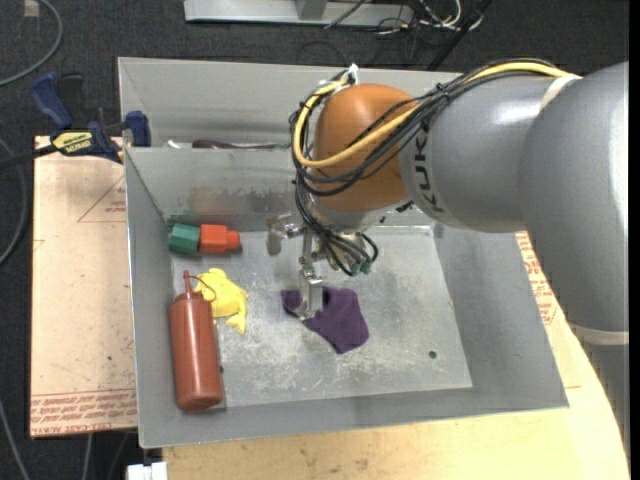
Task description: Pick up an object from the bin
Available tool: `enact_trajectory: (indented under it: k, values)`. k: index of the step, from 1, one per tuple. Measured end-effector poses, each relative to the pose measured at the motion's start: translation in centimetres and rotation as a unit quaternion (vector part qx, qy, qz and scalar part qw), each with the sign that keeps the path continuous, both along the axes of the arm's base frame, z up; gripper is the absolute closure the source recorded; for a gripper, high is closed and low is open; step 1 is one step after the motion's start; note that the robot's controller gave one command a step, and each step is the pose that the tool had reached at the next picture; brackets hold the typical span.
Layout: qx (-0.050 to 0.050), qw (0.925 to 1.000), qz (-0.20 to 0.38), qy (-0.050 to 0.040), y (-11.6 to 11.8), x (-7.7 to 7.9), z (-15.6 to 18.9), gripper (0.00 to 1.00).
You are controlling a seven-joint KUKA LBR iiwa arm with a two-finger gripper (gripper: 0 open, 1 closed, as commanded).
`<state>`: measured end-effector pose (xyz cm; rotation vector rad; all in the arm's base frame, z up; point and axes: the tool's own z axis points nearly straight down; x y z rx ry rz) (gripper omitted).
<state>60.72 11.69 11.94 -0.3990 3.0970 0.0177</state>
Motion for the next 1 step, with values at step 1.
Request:
enact_trajectory:
  k: [1]
  values:
    - [-0.002,0.9981,0.061,-0.0015,-4.5,-0.4,-0.84,0.0]
